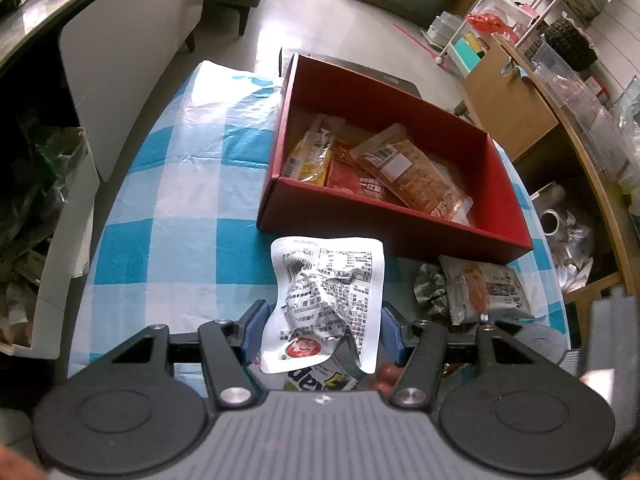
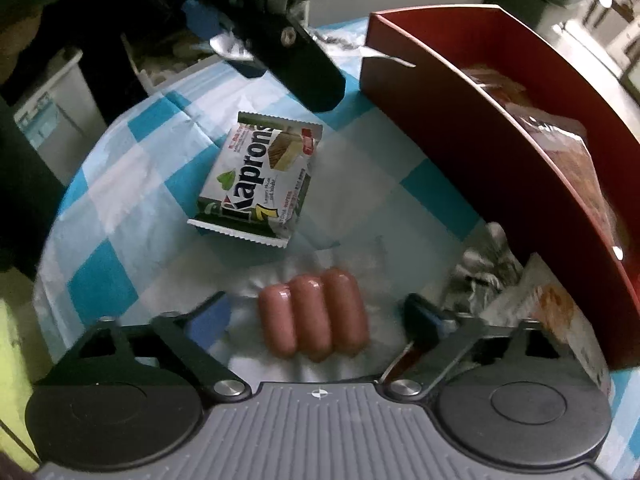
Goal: Organize snacks
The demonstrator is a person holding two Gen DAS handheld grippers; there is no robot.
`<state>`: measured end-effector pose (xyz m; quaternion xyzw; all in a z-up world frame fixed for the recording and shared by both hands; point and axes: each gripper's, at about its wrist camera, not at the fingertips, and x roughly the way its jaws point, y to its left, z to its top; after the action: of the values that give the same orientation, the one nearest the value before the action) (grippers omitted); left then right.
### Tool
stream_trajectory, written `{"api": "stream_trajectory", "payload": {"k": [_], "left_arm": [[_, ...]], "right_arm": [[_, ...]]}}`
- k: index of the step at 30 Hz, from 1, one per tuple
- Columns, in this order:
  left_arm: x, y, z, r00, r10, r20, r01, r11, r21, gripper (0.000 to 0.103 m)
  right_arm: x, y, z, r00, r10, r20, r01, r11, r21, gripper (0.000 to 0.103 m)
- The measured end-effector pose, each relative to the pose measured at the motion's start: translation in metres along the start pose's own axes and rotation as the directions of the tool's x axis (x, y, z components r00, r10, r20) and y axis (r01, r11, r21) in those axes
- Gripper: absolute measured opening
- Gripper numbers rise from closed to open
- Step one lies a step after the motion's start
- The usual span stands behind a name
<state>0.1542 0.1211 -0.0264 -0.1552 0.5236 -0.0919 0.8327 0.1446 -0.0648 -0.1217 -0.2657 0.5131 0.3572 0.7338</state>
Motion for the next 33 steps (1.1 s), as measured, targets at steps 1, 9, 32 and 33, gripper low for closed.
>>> {"api": "stream_trajectory", "payload": {"k": [1, 9, 32, 33], "left_arm": [[0.000, 0.000, 0.000, 1.000, 0.000, 0.001, 0.000, 1.000, -0.002, 0.051], [-0.002, 0.000, -0.002, 1.000, -0.001, 0.001, 0.001, 1.000, -0.004, 0.051], [-0.002, -0.004, -0.001, 1.000, -0.023, -0.002, 0.023, 1.000, 0.007, 0.051], [-0.002, -0.005, -0.001, 1.000, -0.023, -0.003, 0.023, 1.000, 0.008, 0.051]], "right_arm": [[-0.004, -0.005, 0.000, 1.000, 0.021, 0.001, -0.021, 0.999, 0.036, 0.079], [-0.007, -0.012, -0.017, 0.999, 0.036, 0.005, -0.037, 0.995, 0.096, 0.081], [-0.018, -0.006, -0.025, 1.000, 0.003, 0.010, -0.004, 0.992, 0.124, 0.088], [-0.020, -0.007, -0.025, 1.000, 0.001, 0.018, -0.003, 0.991, 0.133, 0.088]]}}
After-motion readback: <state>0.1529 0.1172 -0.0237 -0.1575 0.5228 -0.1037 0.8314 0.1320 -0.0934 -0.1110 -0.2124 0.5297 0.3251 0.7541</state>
